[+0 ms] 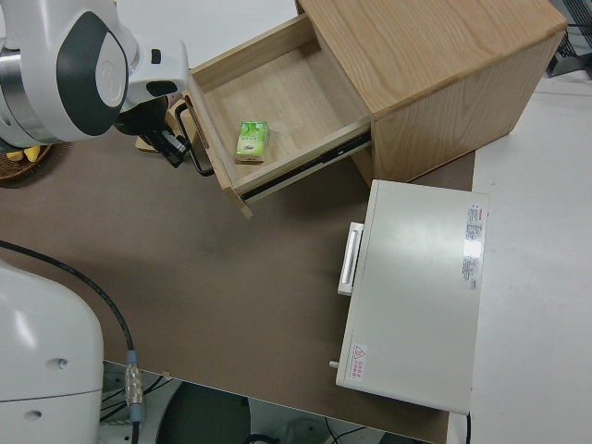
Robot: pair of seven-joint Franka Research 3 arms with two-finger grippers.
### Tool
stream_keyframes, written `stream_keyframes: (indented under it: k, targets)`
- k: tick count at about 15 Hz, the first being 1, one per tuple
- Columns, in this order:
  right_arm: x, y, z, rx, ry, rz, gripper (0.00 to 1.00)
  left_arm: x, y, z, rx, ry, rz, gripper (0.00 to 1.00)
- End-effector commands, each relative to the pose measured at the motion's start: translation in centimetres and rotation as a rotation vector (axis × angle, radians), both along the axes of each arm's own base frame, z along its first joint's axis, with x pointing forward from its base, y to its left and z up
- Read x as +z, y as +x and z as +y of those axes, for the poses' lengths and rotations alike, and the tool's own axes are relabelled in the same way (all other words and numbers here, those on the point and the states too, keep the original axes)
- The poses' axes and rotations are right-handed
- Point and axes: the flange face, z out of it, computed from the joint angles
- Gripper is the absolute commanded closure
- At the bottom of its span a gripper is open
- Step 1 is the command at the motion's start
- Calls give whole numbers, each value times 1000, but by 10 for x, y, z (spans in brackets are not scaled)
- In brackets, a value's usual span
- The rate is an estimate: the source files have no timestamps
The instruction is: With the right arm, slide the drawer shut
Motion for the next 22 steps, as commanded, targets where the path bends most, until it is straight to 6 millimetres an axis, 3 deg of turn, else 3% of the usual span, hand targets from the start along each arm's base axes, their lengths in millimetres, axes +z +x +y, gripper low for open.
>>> stream_keyframes:
  k: [1,4,10,15,18,22]
  targets:
    - [7,-12,23,-123,45,27,1000,5,-4,2,-6,-1,3,7]
    - [-9,-24,64,-167,33,40,1000,5,-4,2,-6,-1,3,7]
    - [-54,-34,122,-256,18,14,1000,5,-4,2,-8,-1,3,7]
    - [-89,-22,140,-313,23,-9,1000,5,-4,2,-5,-1,3,7]
    - [-98,-13,143,-361,31,-18,1000,5,-4,2,-6,-1,3,7]
    - [-132,4,154,-431,-15,-54,1000,5,-4,2,-6,-1,3,7]
